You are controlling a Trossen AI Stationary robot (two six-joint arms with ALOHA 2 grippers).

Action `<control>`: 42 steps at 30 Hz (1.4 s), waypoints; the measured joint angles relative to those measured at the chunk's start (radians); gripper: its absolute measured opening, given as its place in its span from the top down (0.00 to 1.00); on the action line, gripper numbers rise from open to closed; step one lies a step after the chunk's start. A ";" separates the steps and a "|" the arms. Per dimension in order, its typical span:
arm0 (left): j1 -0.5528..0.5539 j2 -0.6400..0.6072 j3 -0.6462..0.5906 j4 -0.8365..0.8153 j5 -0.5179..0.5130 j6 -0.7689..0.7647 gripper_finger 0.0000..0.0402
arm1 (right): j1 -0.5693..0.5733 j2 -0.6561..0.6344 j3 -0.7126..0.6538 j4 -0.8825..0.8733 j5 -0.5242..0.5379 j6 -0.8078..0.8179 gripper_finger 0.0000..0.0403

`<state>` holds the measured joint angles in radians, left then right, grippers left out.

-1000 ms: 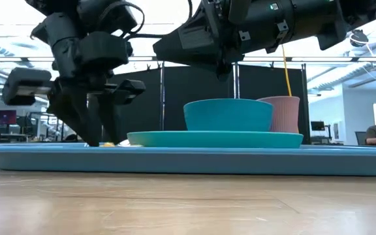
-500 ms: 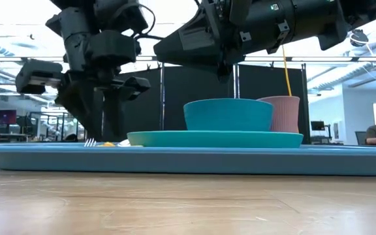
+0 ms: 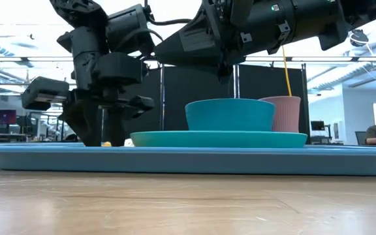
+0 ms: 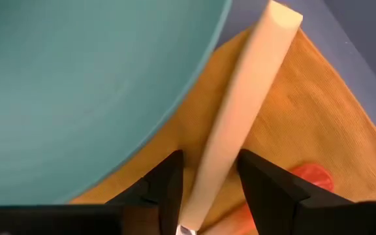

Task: Set up tray
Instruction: Put the knife on the yellow napkin

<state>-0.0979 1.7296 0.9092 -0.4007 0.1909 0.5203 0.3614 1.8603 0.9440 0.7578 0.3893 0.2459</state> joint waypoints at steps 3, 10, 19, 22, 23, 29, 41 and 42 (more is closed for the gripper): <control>-0.002 0.001 0.000 0.000 -0.001 0.012 0.62 | 0.000 0.000 0.000 0.000 0.000 0.000 0.83; -0.003 -0.046 -0.006 0.002 -0.017 0.035 0.70 | 0.000 0.000 0.000 -0.001 0.001 -0.004 0.83; -0.003 -0.048 -0.004 0.001 -0.016 0.051 0.96 | 0.000 0.000 0.000 -0.005 0.001 -0.001 0.83; -0.003 -0.048 -0.003 -0.008 -0.012 0.035 0.96 | 0.000 0.000 0.000 -0.006 0.001 0.000 0.83; -0.003 -0.048 -0.002 -0.014 -0.010 0.036 0.94 | 0.000 0.000 0.000 -0.006 0.001 0.000 0.83; -0.003 -0.045 -0.004 -0.025 -0.009 0.026 0.78 | 0.000 0.000 0.000 -0.006 0.001 0.000 0.83; -0.003 -0.019 -0.005 0.000 0.001 0.052 0.67 | 0.000 0.000 0.000 -0.006 0.001 0.000 0.83; -0.005 -0.010 -0.003 0.003 0.004 0.052 0.68 | 0.000 0.000 0.000 -0.006 0.001 0.000 0.83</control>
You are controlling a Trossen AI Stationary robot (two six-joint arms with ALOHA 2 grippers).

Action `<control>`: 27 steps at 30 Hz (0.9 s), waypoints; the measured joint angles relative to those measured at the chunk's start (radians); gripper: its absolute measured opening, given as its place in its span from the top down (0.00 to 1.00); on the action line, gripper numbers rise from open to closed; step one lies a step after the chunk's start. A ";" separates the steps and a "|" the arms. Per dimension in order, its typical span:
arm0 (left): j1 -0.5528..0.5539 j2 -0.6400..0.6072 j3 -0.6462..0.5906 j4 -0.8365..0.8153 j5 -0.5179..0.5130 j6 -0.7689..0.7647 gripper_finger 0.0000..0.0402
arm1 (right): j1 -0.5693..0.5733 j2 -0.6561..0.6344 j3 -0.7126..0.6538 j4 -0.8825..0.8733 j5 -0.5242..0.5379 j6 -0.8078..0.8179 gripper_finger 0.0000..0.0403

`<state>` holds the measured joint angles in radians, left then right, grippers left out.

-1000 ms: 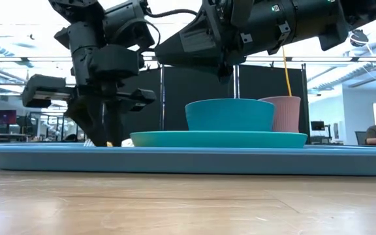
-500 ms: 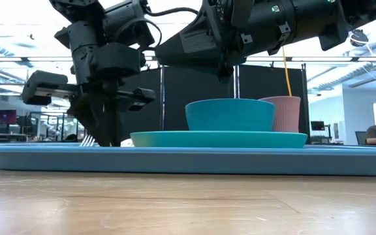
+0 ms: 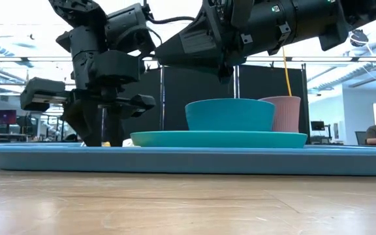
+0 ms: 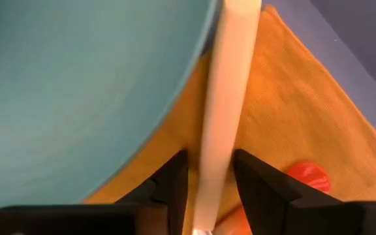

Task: Set up tray
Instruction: Put the knife on the yellow napkin

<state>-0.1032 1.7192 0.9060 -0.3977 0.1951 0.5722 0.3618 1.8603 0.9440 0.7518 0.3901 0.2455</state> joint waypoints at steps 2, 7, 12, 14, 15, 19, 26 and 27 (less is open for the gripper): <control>-0.002 0.013 0.002 0.006 0.001 0.000 0.71 | 0.000 0.000 0.000 0.000 0.000 0.000 0.83; -0.005 0.024 0.002 0.010 -0.003 0.018 0.78 | 0.000 0.000 0.000 0.000 0.001 0.000 0.83; -0.006 0.002 -0.001 0.009 -0.019 0.042 0.85 | 0.000 0.000 0.000 0.000 0.000 0.000 0.83; -0.006 -0.002 -0.001 0.006 -0.023 0.040 0.86 | 0.000 0.000 0.000 0.000 0.000 0.000 0.83; -0.006 -0.004 -0.001 0.003 -0.026 0.035 0.85 | 0.000 0.000 0.000 0.000 0.000 0.000 0.83; -0.006 -0.005 -0.001 -0.021 -0.032 0.023 0.79 | 0.000 0.000 0.000 0.000 0.000 0.000 0.83; -0.011 -0.007 -0.001 -0.046 -0.039 0.037 0.81 | 0.000 0.000 0.000 0.000 0.000 0.000 0.83; -0.014 -0.007 -0.001 -0.048 -0.040 0.040 0.83 | 0.000 0.000 0.000 0.000 0.000 0.000 0.83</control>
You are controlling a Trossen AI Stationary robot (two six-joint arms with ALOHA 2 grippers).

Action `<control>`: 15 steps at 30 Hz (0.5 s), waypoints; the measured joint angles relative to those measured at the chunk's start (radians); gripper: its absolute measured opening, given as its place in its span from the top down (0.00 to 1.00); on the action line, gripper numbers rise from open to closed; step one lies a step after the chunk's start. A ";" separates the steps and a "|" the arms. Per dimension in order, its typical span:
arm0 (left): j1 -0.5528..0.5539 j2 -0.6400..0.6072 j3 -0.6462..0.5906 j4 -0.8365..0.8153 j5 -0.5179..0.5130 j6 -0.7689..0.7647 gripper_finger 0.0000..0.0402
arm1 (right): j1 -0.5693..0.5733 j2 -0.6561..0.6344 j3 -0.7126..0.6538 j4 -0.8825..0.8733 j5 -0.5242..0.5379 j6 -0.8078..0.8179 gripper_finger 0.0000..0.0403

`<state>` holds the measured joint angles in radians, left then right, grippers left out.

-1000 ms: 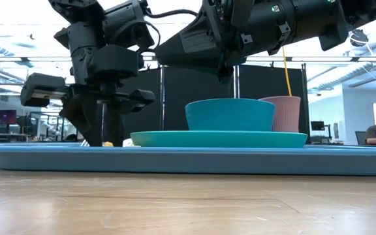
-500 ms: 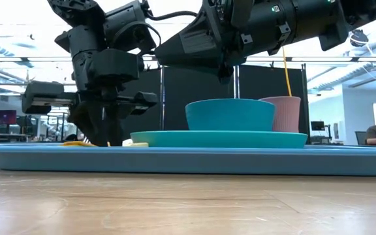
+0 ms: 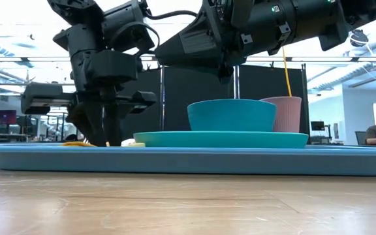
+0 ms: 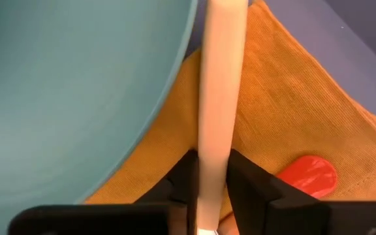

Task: Set up tray
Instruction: Put the knife on the yellow napkin

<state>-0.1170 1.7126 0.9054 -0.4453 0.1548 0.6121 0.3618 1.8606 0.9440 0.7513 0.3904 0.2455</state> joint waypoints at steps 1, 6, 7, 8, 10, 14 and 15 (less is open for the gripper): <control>-0.004 0.000 0.001 -0.002 -0.003 0.005 0.84 | 0.000 0.000 0.000 0.000 0.000 0.000 0.83; -0.026 -0.002 0.002 -0.015 -0.032 0.016 0.85 | 0.000 0.000 0.000 0.000 0.000 0.000 0.83; -0.029 -0.002 0.002 -0.019 -0.036 0.014 0.84 | 0.000 0.000 0.000 0.000 0.000 0.000 0.83; -0.031 -0.002 0.002 -0.021 -0.039 0.011 0.82 | 0.000 0.000 0.000 0.000 0.000 0.000 0.83; -0.032 -0.002 0.002 -0.021 -0.042 0.004 0.80 | 0.000 0.000 0.000 0.000 0.000 0.000 0.83; -0.035 -0.002 0.001 -0.022 -0.052 0.006 0.78 | 0.000 0.000 0.000 0.000 0.000 0.000 0.83; -0.035 -0.002 0.001 -0.022 -0.051 0.006 0.78 | 0.000 0.000 0.000 0.000 0.000 0.000 0.83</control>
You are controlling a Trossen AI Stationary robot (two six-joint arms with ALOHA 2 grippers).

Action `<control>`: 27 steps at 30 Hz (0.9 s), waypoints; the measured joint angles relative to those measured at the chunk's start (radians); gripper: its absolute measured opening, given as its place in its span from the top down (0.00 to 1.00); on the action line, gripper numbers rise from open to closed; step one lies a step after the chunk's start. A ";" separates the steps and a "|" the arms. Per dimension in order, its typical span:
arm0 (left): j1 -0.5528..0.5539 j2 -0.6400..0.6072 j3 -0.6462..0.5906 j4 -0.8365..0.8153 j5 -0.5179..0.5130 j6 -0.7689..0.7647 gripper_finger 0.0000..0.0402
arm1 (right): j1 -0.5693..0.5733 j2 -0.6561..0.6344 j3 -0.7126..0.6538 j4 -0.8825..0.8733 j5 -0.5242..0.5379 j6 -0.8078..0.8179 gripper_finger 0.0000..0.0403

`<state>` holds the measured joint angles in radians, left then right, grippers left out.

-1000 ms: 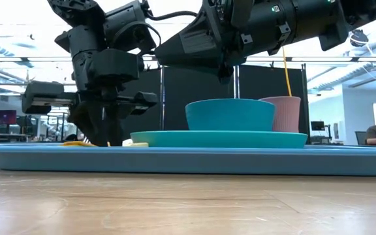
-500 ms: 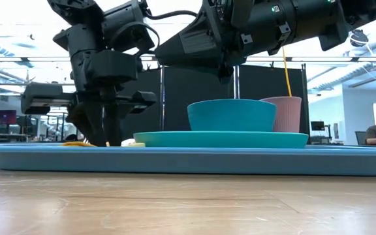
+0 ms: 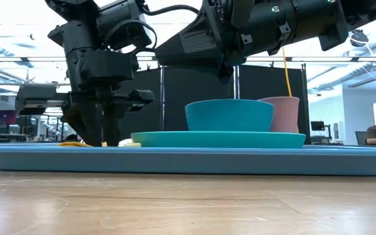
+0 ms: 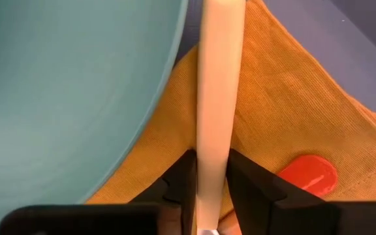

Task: Set up tray
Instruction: Put the knife on the yellow napkin

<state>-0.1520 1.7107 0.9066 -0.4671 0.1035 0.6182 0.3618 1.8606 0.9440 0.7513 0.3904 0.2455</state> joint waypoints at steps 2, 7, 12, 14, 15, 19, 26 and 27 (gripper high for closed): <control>0.000 0.000 0.000 0.000 0.000 0.000 0.78 | 0.000 0.000 0.000 0.000 0.000 0.000 0.83; -0.001 -0.021 -0.004 -0.022 -0.006 0.002 0.77 | 0.000 0.000 0.000 0.000 0.000 0.000 0.83; -0.002 -0.066 -0.006 -0.026 -0.029 0.006 0.77 | 0.000 0.000 -0.002 0.001 0.000 0.000 0.83; -0.002 -0.073 -0.005 -0.019 -0.029 0.006 0.77 | 0.000 0.000 -0.011 0.008 0.000 0.003 0.83; -0.002 -0.075 -0.005 -0.018 -0.029 0.006 0.77 | 0.000 0.000 -0.015 0.014 0.000 0.004 0.83; -0.005 -0.076 -0.005 -0.019 -0.055 0.047 0.77 | 0.000 0.000 -0.042 0.079 0.000 0.004 0.83; -0.028 -0.077 -0.004 -0.013 -0.071 0.074 0.77 | 0.000 0.000 -0.082 0.159 0.000 0.018 0.83; -0.028 -0.077 -0.004 -0.014 -0.071 0.055 0.77 | 0.000 0.000 -0.082 0.157 0.000 0.021 0.83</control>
<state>-0.1801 1.6341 0.9028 -0.4806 0.0321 0.6733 0.3618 1.8610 0.8619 0.9087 0.3904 0.2664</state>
